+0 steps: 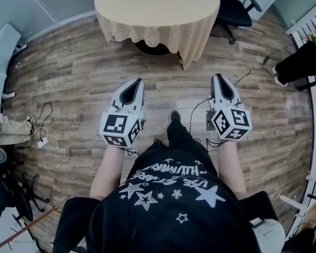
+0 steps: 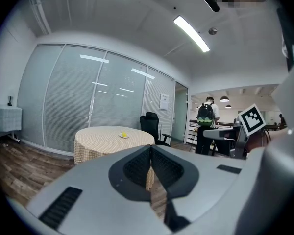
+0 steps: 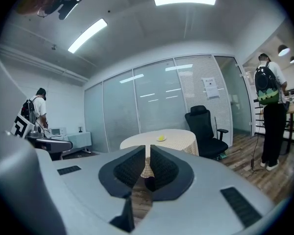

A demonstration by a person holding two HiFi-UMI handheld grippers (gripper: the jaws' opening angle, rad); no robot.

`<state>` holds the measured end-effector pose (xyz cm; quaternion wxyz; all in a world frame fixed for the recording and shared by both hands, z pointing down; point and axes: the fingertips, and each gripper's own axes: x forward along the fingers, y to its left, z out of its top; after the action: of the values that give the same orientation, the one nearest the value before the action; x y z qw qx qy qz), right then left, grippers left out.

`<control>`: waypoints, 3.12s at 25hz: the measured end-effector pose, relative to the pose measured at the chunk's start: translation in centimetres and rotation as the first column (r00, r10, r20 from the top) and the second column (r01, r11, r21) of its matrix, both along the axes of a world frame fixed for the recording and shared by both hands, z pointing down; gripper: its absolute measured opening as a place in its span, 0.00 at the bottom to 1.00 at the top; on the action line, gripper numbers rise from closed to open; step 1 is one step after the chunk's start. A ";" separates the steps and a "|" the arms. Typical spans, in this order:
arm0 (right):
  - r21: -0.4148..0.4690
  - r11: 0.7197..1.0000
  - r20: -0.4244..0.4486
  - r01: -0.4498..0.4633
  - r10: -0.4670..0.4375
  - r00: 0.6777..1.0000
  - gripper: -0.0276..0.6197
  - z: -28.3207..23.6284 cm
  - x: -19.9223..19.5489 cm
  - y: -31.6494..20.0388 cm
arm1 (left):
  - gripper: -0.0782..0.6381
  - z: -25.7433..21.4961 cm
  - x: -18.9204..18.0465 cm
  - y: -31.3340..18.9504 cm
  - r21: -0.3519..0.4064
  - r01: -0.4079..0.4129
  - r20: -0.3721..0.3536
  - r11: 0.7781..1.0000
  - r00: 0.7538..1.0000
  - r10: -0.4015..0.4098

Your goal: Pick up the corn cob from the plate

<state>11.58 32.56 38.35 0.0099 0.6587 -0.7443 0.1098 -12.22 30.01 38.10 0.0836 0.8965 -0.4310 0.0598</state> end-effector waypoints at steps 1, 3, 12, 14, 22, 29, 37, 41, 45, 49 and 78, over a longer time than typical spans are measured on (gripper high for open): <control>-0.009 1.000 -0.005 -0.002 0.002 1.000 0.12 0.3 0.2 0.0 | 0.12 0.1 0.0 0.0 0.001 0.006 -0.001 1.000 1.000 -0.006; -0.022 1.000 -0.007 -0.009 0.009 1.000 0.12 0.8 0.9 -0.4 | 0.12 0.1 0.0 -0.2 0.005 0.016 -0.007 1.000 1.000 -0.016; -0.025 0.999 0.039 0.024 -0.023 0.999 0.12 1.9 1.3 -9.1 | 0.12 1.0 -0.3 -5.9 -0.010 0.071 0.010 0.997 0.997 -0.071; -0.027 0.999 0.049 0.032 -0.031 0.998 0.12 2.2 1.4 -11.5 | 0.12 1.3 -0.1 -7.9 -0.017 0.082 0.015 0.997 0.997 -0.082; -0.049 0.998 0.093 0.028 -0.024 0.995 0.12 3.5 4.7 -21.4 | 0.12 1.6 2.4 -17.1 -0.028 0.097 0.043 0.995 0.995 -0.096; -0.045 0.998 0.111 0.045 -0.040 0.993 0.12 3.2 8.5 -28.6 | 0.12 -0.5 6.4 -24.1 0.033 0.101 0.035 0.994 0.994 -0.102; -0.086 0.992 0.124 0.092 -0.081 0.989 0.12 4.4 11.2 -35.1 | 0.12 -0.5 10.1 -29.6 0.034 0.121 0.048 0.992 0.991 -0.123; -0.084 0.987 0.142 0.136 -0.123 0.982 0.12 4.5 10.8 -37.0 | 0.12 -0.4 10.7 -30.8 0.034 0.143 0.063 0.989 0.988 -0.144; -0.082 0.982 0.152 0.169 -0.155 0.976 0.12 4.7 10.2 -38.5 | 0.12 -0.4 10.4 -32.1 0.038 0.156 0.080 0.987 0.984 -0.158; -0.106 0.977 0.157 0.184 -0.167 0.973 0.12 5.4 9.4 -39.8 | 0.12 -0.4 9.8 -33.5 0.036 0.174 0.068 0.984 0.982 -0.176; -0.188 0.977 0.102 0.102 -0.084 0.991 0.12 6.7 6.1 -59.1 | 0.12 2.1 7.1 -55.7 -0.030 0.044 0.005 0.999 0.999 -0.044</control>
<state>17.63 -26.53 45.02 0.0440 0.6133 -0.7597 0.2116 -5.10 -25.65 40.17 0.0974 0.8854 -0.4497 0.0666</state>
